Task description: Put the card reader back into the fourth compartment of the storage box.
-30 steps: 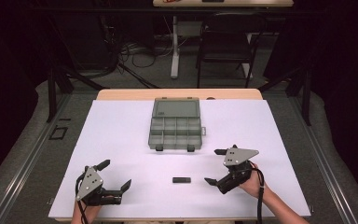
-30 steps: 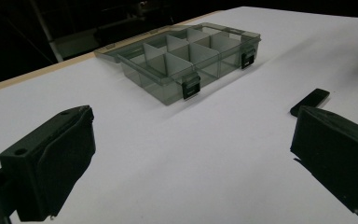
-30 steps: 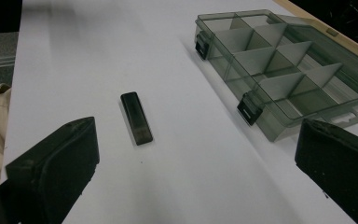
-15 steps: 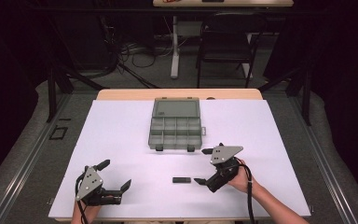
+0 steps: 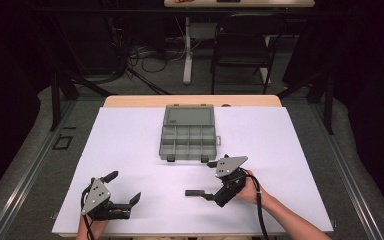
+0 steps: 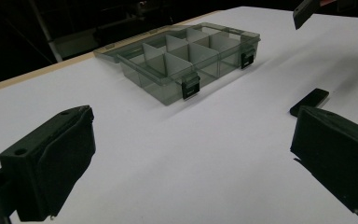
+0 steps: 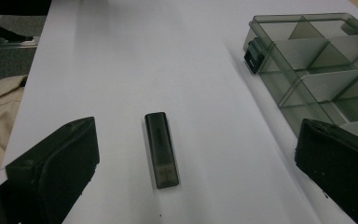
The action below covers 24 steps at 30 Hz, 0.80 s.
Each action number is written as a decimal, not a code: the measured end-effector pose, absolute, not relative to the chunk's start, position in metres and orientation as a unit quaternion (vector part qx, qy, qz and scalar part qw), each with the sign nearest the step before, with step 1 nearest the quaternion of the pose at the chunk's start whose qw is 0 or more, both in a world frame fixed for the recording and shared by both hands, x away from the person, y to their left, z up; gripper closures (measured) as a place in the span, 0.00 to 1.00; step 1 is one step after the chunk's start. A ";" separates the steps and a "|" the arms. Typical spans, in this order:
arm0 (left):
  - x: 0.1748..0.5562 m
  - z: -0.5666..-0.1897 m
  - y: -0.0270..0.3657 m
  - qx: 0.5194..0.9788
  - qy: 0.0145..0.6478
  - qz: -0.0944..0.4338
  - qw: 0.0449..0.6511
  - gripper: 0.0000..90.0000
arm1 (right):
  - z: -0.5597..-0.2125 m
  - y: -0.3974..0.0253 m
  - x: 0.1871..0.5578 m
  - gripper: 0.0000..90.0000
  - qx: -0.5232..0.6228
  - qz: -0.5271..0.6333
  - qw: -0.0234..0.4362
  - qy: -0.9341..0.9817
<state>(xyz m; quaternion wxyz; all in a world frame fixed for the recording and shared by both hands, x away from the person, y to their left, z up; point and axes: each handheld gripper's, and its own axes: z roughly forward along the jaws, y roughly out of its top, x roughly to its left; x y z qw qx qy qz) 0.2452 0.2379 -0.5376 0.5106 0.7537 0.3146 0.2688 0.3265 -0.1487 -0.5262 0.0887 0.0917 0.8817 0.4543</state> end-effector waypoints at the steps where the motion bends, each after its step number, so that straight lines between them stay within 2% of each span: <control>1: 0.245 -0.538 0.238 0.754 0.314 0.269 0.511 0.00 | -0.526 -0.149 0.327 0.00 0.092 0.454 0.089 0.882; 17: 0.246 -0.537 0.239 0.753 0.314 0.268 0.513 0.00 | -0.541 -0.132 0.331 0.01 0.064 0.454 0.063 0.886; 18: 0.246 -0.537 0.239 0.753 0.314 0.268 0.512 0.00 | -0.541 -0.131 0.331 0.02 0.061 0.455 0.061 0.886; 21: 0.246 -0.537 0.239 0.754 0.313 0.269 0.512 0.00 | -0.544 -0.133 0.333 0.15 0.060 0.457 0.052 0.886; 24: 0.247 -0.538 0.239 0.754 0.314 0.265 0.511 0.00 | -0.545 -0.135 0.335 0.18 0.061 0.460 0.047 0.885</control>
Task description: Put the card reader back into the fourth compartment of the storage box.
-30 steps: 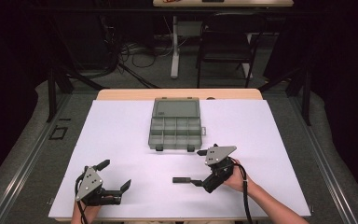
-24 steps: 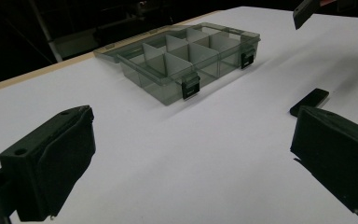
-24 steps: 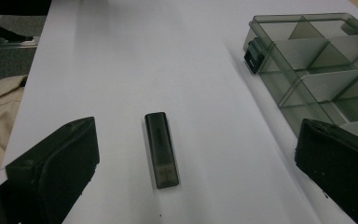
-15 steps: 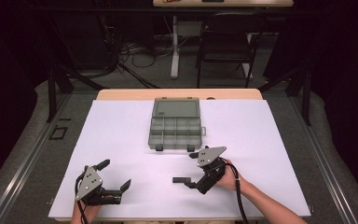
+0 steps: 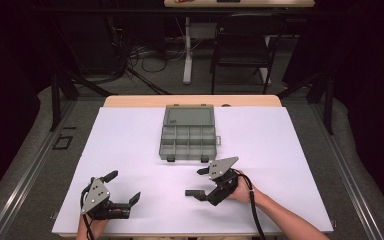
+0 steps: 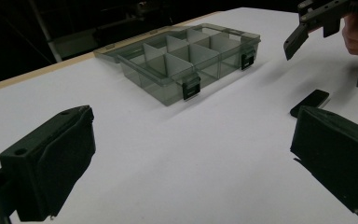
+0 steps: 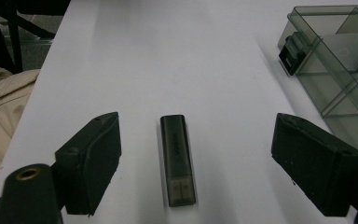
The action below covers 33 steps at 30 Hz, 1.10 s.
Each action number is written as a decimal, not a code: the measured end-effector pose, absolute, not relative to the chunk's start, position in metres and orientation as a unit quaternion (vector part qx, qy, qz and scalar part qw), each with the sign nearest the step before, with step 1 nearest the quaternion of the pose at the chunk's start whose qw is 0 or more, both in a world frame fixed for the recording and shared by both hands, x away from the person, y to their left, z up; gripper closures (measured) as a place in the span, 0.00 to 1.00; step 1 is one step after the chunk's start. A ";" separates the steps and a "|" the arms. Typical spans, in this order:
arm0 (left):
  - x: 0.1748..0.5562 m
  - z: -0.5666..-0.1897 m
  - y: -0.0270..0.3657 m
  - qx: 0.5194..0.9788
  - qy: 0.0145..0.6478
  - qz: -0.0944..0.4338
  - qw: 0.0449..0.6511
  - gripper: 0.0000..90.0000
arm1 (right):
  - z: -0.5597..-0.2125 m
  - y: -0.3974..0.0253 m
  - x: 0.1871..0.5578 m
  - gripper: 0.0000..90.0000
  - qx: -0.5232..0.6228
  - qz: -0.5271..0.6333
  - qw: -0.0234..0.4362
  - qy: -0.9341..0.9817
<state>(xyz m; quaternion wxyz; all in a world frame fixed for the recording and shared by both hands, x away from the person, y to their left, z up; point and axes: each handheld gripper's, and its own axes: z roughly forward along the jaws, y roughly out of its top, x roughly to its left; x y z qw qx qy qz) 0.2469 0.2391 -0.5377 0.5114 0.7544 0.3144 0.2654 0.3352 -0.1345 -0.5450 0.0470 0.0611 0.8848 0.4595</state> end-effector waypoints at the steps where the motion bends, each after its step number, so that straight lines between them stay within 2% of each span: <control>1: 0.247 -0.538 0.239 0.755 0.314 0.265 0.511 0.00 | -0.546 -0.135 0.336 0.20 0.062 0.460 0.044 0.885; 3: 0.247 -0.538 0.239 0.755 0.314 0.264 0.511 0.00 | -0.548 -0.135 0.337 0.28 0.059 0.457 0.038 0.887; 5: 0.247 -0.538 0.239 0.755 0.314 0.264 0.511 0.00 | -0.549 -0.134 0.336 0.30 0.056 0.457 0.035 0.887; 6: 0.247 -0.538 0.239 0.756 0.314 0.264 0.511 0.00 | -0.551 -0.132 0.335 0.37 0.051 0.451 0.033 0.891; 7: 0.247 -0.538 0.239 0.756 0.315 0.264 0.510 0.00 | -0.551 -0.132 0.335 0.37 0.051 0.451 0.033 0.891; 10: 0.247 -0.538 0.239 0.755 0.316 0.264 0.510 0.00 | -0.555 -0.130 0.333 0.51 0.040 0.438 0.030 0.898; 14: 0.247 -0.538 0.239 0.755 0.316 0.264 0.510 0.00 | -0.557 -0.129 0.332 0.59 0.036 0.431 0.029 0.901; 15: 0.247 -0.538 0.239 0.756 0.316 0.263 0.510 0.00 | -0.558 -0.128 0.332 0.64 0.034 0.426 0.028 0.904; 22: 0.247 -0.539 0.239 0.757 0.316 0.261 0.509 0.00 | -0.561 -0.127 0.333 0.73 0.030 0.416 0.030 0.908; 33: 0.248 -0.539 0.237 0.760 0.313 0.257 0.509 0.00 | -0.565 -0.127 0.332 0.81 0.027 0.412 0.039 0.910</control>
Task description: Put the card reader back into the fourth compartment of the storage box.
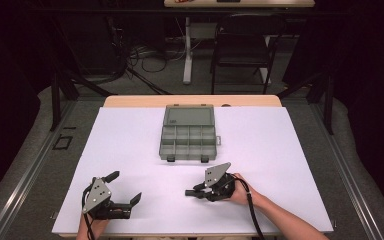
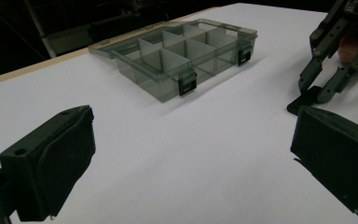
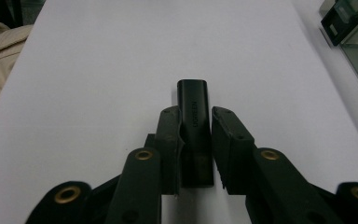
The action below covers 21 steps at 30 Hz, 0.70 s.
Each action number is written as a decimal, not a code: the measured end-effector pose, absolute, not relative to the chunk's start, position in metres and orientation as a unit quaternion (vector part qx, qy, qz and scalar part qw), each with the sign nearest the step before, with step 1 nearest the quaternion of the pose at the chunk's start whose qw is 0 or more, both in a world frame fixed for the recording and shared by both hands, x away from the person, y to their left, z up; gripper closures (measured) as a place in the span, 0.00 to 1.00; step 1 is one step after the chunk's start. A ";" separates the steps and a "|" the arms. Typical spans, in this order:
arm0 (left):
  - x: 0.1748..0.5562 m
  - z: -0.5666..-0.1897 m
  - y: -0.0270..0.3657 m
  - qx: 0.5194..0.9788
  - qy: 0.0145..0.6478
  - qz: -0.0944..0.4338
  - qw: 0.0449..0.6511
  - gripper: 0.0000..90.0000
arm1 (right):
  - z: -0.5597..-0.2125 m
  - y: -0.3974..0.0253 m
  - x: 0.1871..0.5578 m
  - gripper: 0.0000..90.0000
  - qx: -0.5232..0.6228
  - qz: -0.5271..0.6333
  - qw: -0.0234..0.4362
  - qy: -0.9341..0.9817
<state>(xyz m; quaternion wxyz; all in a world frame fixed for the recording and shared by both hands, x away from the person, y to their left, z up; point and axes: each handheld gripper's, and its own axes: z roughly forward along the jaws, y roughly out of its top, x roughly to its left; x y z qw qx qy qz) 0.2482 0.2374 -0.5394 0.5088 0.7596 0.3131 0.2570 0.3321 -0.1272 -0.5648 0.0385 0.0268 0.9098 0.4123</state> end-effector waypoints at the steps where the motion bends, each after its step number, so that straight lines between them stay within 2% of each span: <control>1: 0.248 -0.539 0.237 0.760 0.312 0.257 0.509 0.00 | -0.565 -0.127 0.333 0.81 0.026 0.413 0.038 0.910; 21: 0.248 -0.539 0.238 0.759 0.315 0.259 0.508 0.00 | -0.551 -0.135 0.326 0.82 0.022 0.435 0.074 0.897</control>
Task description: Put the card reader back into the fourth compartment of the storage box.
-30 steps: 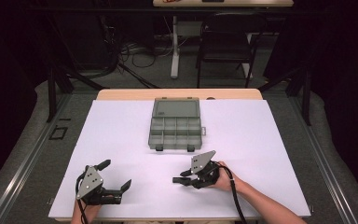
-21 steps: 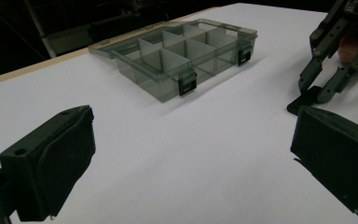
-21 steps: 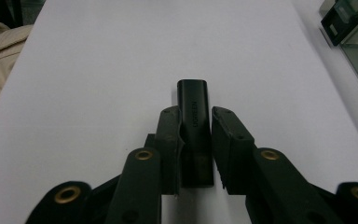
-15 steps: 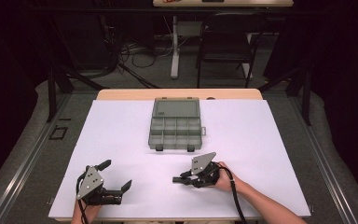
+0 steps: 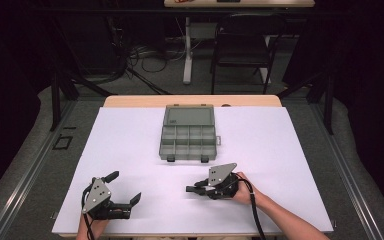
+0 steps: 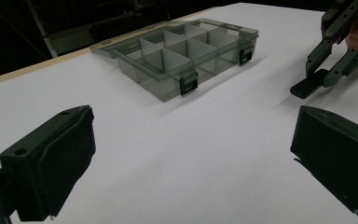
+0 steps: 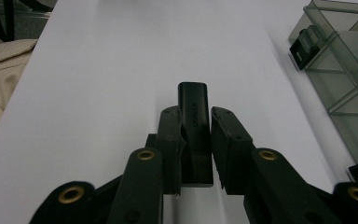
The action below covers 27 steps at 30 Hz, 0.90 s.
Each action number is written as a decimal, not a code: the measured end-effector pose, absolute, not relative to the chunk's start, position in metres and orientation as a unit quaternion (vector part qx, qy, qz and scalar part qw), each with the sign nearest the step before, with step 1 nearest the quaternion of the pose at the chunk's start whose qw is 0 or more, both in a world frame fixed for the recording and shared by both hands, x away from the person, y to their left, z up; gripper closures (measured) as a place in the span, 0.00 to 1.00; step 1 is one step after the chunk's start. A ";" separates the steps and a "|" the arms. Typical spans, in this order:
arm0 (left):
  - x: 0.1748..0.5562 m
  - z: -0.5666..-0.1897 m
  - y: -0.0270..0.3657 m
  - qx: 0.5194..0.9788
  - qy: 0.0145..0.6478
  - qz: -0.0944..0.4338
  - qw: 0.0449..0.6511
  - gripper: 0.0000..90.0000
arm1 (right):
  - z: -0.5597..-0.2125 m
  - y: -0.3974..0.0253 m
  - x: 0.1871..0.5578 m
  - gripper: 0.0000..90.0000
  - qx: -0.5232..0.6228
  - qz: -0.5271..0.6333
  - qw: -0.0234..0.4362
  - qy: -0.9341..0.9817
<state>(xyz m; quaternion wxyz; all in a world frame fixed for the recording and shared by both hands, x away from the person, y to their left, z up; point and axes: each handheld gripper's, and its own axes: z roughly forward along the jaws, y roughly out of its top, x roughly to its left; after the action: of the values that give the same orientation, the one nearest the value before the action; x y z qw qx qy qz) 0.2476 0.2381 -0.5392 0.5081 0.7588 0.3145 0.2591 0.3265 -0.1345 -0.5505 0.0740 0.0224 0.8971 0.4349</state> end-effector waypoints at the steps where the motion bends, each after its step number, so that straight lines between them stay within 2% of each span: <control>1: 0.248 -0.539 0.238 0.759 0.314 0.259 0.508 0.00 | -0.549 -0.136 0.326 0.82 0.025 0.435 0.075 0.897; 27: 0.248 -0.539 0.238 0.759 0.315 0.261 0.507 0.00 | -0.531 -0.152 0.324 0.82 0.047 0.444 0.105 0.889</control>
<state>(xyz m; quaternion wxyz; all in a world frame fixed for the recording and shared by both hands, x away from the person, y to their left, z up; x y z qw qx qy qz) 0.2476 0.2381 -0.5389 0.5067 0.7591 0.3146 0.2609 0.3244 -0.1521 -0.5310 0.1045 0.0467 0.8887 0.4440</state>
